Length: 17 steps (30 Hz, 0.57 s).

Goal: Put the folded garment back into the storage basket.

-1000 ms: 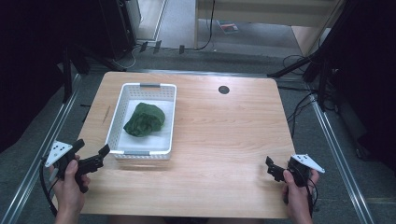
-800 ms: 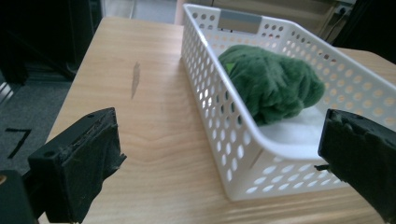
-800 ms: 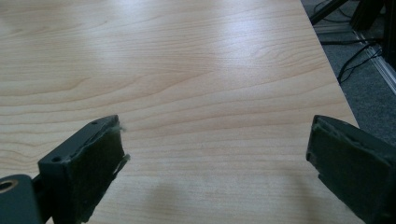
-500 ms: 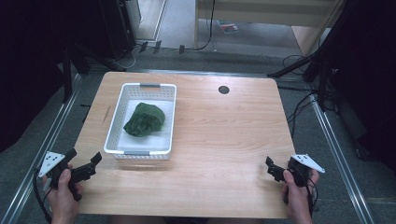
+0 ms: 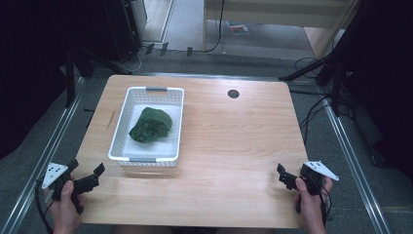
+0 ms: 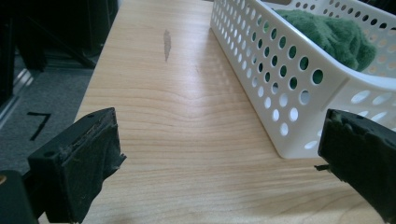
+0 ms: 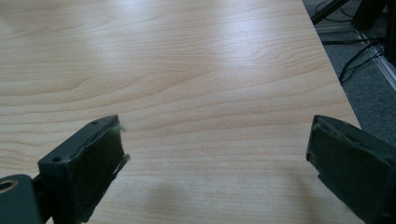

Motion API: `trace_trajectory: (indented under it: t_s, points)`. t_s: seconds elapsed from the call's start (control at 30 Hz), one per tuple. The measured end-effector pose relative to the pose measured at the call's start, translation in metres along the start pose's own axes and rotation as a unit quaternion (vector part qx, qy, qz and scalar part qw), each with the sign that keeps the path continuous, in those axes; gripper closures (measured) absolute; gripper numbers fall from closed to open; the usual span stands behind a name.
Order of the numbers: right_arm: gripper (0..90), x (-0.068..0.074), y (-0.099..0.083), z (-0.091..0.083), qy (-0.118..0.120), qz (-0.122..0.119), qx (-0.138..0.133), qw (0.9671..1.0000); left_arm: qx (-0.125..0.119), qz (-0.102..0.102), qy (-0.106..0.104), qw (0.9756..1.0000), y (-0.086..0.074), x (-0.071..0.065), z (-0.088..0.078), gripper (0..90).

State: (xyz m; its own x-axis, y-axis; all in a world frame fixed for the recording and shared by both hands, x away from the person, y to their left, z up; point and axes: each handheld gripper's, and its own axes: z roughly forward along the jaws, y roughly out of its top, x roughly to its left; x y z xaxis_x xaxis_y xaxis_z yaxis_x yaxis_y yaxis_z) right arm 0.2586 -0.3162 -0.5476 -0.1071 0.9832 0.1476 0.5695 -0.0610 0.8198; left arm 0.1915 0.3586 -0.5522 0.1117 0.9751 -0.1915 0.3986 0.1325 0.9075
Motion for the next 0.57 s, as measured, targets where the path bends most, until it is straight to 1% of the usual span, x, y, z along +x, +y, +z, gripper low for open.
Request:
trace_trajectory:
  t_s: [0.07, 0.17, 0.27, 0.33, 0.4, 0.57]
  points:
    - [3.9, -0.0002, 0.0001, 0.0002, 0.001, 0.0, 0.001, 1.0, -0.003, 0.002, -0.001, 1.0, -0.0001, 0.0, 0.0, 0.0]
    - [3.9, -0.0003, 0.0001, 0.0003, 0.001, 0.001, 0.001, 1.0, -0.005, -0.001, -0.001, 1.0, -0.0003, 0.0005, -0.0002, 0.0]
    - [3.9, -0.0002, 0.0001, 0.0004, 0.001, -0.001, 0.002, 1.0, -0.002, -0.013, -0.004, 0.9999, -0.0002, 0.0018, 0.0003, 0.0]
    - [3.9, -0.0006, 0.0001, 0.0005, 0.003, -0.001, 0.003, 1.0, -0.003, -0.02, -0.012, 0.9997, -0.0002, 0.0035, 0.0001, 0.0]
    - [3.9, -0.0003, 0.0, 0.0004, 0.005, 0.0, 0.006, 1.0, -0.006, -0.027, -0.013, 0.9995, -0.0004, 0.0051, -0.0003, 0.0]
    - [3.9, 0.0003, 0.0001, 0.0007, 0.005, -0.001, 0.006, 1.0, -0.007, -0.035, -0.019, 0.9992, -0.0005, 0.007, -0.0009, 0.0]
